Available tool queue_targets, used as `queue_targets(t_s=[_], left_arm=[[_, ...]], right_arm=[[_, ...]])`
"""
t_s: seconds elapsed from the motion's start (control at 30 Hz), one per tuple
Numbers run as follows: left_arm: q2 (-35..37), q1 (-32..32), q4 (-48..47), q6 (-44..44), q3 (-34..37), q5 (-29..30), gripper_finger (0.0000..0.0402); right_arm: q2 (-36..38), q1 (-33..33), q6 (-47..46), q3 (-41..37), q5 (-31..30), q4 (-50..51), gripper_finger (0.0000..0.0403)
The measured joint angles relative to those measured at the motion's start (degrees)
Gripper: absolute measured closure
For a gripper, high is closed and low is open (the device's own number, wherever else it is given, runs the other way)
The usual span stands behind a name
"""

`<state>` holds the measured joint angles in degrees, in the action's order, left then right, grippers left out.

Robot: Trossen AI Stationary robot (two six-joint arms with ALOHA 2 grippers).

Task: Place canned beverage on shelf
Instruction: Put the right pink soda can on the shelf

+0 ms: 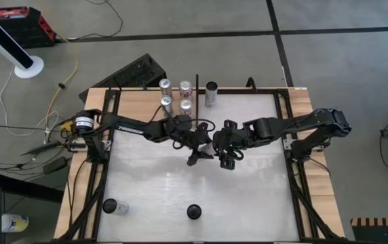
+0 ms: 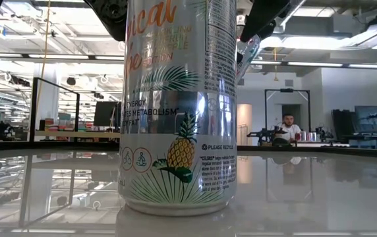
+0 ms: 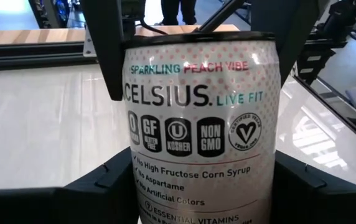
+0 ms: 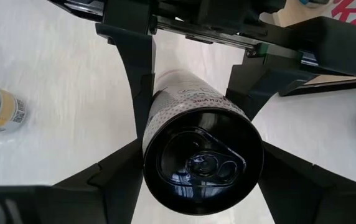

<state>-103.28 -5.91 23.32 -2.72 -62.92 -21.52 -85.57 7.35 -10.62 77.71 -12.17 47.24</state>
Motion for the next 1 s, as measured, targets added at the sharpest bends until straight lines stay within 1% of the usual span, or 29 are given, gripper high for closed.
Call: queue_targets(t_s=[0.17,0.33,0.6,0.7,0.8,0.9,1.0], left_arm=[[1.2,-0.1,-0.5,-0.6,0.1,1.3,0.0171],[2.7,-1.2,-0.6,-1.1,0.1,1.2,0.0171],[3.1,-2.2,-0.4,-1.1,-0.2,1.2,0.0171],[3.3,-2.2,-1.9,-1.2,0.2,0.1,0.0171],[3.2,-2.3,-1.9,-1.3,0.2,0.8,0.0171],[3.3,-2.3,-1.6,-1.4,0.0,0.8,0.0171],[5.4,-2.3,-4.4,-2.5,0.1,0.8,0.0171]], right_arm=[[0.5,0.0,0.8,0.0,0.1,0.9,0.0098],[1.9,-0.1,1.5,0.1,-0.3,1.6,0.0096],[4.2,-0.1,1.0,0.1,-1.0,2.8,0.0096],[4.8,-0.2,0.4,-0.1,-0.2,6.6,0.0094],[4.8,-0.5,-0.9,-0.1,-0.3,6.9,0.0085],[4.8,-0.8,-1.6,-0.2,-1.8,9.7,0.0071],[4.8,-0.7,-3.0,-0.1,-3.0,11.7,0.0060]])
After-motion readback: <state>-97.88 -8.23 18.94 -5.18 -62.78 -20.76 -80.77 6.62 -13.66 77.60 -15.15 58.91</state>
